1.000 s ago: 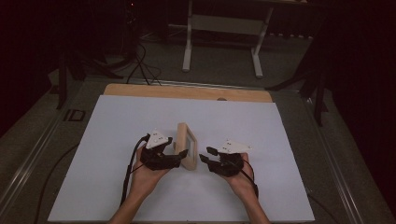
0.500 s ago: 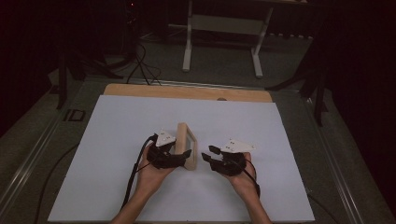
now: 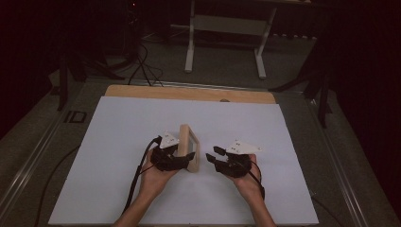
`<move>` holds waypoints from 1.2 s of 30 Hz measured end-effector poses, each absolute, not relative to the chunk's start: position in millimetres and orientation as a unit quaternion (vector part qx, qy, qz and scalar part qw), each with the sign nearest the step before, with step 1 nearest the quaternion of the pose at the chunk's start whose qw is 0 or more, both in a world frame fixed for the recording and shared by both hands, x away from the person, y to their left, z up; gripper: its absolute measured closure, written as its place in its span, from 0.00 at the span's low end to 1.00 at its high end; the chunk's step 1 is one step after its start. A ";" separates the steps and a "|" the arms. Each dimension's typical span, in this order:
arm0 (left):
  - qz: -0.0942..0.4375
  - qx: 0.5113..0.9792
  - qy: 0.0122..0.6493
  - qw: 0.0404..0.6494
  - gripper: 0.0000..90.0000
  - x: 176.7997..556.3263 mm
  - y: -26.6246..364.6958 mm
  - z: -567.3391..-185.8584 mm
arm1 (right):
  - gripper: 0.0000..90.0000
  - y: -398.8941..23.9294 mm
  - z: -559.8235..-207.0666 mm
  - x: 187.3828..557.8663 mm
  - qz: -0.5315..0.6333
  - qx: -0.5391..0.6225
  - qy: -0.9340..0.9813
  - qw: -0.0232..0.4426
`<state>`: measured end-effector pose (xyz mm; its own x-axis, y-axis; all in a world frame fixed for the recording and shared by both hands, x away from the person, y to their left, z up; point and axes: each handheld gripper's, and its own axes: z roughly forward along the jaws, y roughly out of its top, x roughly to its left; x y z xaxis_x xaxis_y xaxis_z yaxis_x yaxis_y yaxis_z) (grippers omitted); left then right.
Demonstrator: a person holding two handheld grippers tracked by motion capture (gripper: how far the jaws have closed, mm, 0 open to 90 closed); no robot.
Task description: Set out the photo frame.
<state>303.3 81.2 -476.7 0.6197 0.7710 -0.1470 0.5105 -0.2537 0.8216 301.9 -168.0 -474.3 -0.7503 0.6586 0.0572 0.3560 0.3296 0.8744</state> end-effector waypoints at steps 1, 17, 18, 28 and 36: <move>0.144 0.778 0.412 0.451 0.39 303.2 80.9 -476.5 | 0.63 -168.4 -474.1 301.8 0.485 0.318 0.800 0.156; 0.165 0.777 0.415 0.444 0.52 301.8 86.9 -471.4 | 0.59 -175.2 -470.7 303.8 0.493 0.329 0.789 0.164; 0.165 0.776 0.416 0.445 0.56 301.9 87.7 -470.9 | 0.58 -176.2 -469.9 304.2 0.494 0.329 0.787 0.166; 0.173 0.780 0.403 0.447 0.64 300.0 87.1 -470.3 | 0.56 -173.4 -462.4 307.4 0.501 0.336 0.778 0.175; 0.185 0.790 0.382 0.442 0.65 295.8 80.8 -470.0 | 0.56 -172.5 -452.9 313.5 0.512 0.345 0.764 0.187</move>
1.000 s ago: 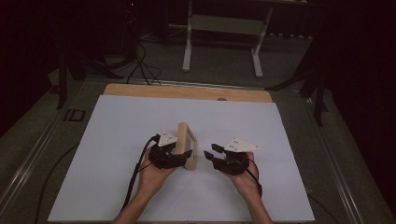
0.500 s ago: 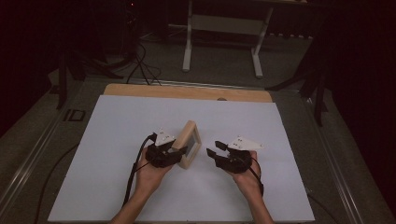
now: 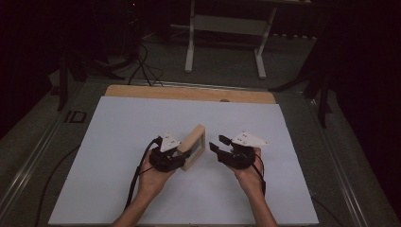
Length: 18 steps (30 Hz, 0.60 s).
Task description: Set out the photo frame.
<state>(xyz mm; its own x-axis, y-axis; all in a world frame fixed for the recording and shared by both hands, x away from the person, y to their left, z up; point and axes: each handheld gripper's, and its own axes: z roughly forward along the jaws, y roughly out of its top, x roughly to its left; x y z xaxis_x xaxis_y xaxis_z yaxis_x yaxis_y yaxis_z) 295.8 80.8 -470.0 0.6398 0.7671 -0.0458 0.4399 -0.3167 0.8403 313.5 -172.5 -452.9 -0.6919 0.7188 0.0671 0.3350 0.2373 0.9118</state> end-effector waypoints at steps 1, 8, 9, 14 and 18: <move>0.187 0.791 0.380 0.442 0.65 295.2 80.0 -470.1 | 0.56 -171.6 -452.0 314.9 0.512 0.347 0.763 0.187; 0.202 0.797 0.362 0.439 0.66 289.8 73.2 -471.3 | 0.56 -160.0 -443.9 325.7 0.513 0.340 0.763 0.199; 0.205 0.800 0.358 0.437 0.66 288.6 71.9 -471.5 | 0.56 -157.9 -443.0 326.9 0.513 0.340 0.763 0.200; 0.211 0.805 0.341 0.436 0.66 286.0 69.7 -471.8 | 0.56 -152.2 -440.0 332.7 0.509 0.337 0.765 0.206; 0.210 0.810 0.327 0.438 0.67 284.6 69.1 -472.2 | 0.57 -149.0 -438.6 343.1 0.507 0.344 0.762 0.212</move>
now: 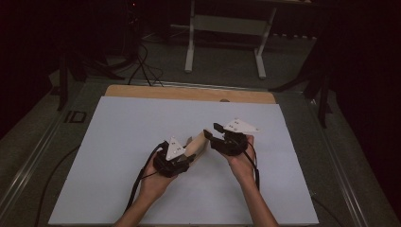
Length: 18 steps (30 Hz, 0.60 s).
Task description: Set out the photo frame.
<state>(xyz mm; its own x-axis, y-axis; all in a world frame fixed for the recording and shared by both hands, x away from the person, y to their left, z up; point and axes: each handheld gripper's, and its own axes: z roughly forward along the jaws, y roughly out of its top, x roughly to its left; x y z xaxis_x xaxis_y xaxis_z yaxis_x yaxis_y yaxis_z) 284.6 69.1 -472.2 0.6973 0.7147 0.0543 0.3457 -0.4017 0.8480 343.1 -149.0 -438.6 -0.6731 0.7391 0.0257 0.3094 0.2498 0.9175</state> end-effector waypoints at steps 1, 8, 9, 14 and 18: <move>0.212 0.812 0.323 0.437 0.66 283.9 68.7 -472.2 | 0.58 -148.3 -438.7 345.2 0.505 0.347 0.762 0.212; 0.211 0.816 0.308 0.440 0.66 281.0 66.0 -472.9 | 0.79 -140.6 -439.3 355.3 0.493 0.349 0.764 0.227; 0.212 0.817 0.307 0.439 0.66 280.8 66.1 -472.9 | 0.83 -138.8 -439.3 356.7 0.490 0.349 0.765 0.229; 0.212 0.819 0.302 0.440 0.66 280.5 66.1 -473.2 | 0.92 -131.2 -440.0 362.8 0.478 0.345 0.772 0.236; 0.211 0.819 0.302 0.440 0.66 280.8 66.9 -473.0 | 0.95 -127.4 -442.0 366.6 0.471 0.346 0.777 0.234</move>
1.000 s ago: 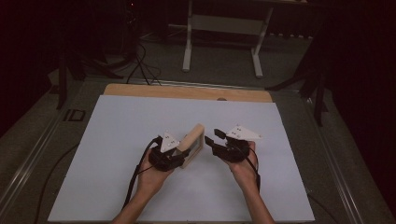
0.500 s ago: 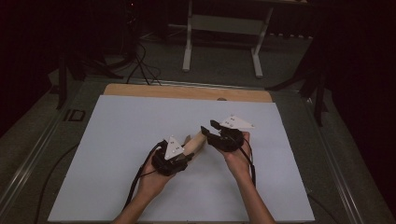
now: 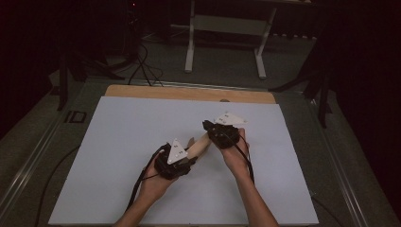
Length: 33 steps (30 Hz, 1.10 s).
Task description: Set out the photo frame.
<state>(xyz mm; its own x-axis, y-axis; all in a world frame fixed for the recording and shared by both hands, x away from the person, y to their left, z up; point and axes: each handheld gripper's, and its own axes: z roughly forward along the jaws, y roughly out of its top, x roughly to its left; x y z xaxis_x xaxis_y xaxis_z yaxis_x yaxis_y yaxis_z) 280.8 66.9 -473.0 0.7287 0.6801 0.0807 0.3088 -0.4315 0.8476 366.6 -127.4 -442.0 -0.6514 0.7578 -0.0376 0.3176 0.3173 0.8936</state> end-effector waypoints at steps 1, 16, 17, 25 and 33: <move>0.212 0.820 0.301 0.439 0.66 281.2 67.8 -472.9 | 0.98 -125.8 -445.0 369.5 0.465 0.350 0.780 0.231; 0.209 0.808 0.329 0.443 0.63 286.2 78.9 -473.0 | 1.00 -125.4 -448.9 369.4 0.446 0.358 0.789 0.225; 0.207 0.807 0.330 0.443 0.63 286.6 79.4 -473.0 | 1.00 -125.6 -448.9 369.3 0.446 0.359 0.789 0.225; 0.214 0.807 0.338 0.435 0.61 288.7 82.1 -473.4 | 1.00 -125.8 -448.9 365.3 0.445 0.362 0.788 0.226; 0.216 0.803 0.347 0.433 0.58 290.7 85.2 -474.0 | 1.00 -127.6 -448.6 362.6 0.442 0.361 0.789 0.227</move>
<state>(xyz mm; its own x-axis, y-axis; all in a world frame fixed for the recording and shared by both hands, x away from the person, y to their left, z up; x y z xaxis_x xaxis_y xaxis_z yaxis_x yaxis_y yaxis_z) 290.7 85.2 -474.0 0.6655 0.7450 0.0456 0.3712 -0.3834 0.8457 362.6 -127.6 -448.6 -0.6367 0.7701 -0.0395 0.3690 0.3494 0.8613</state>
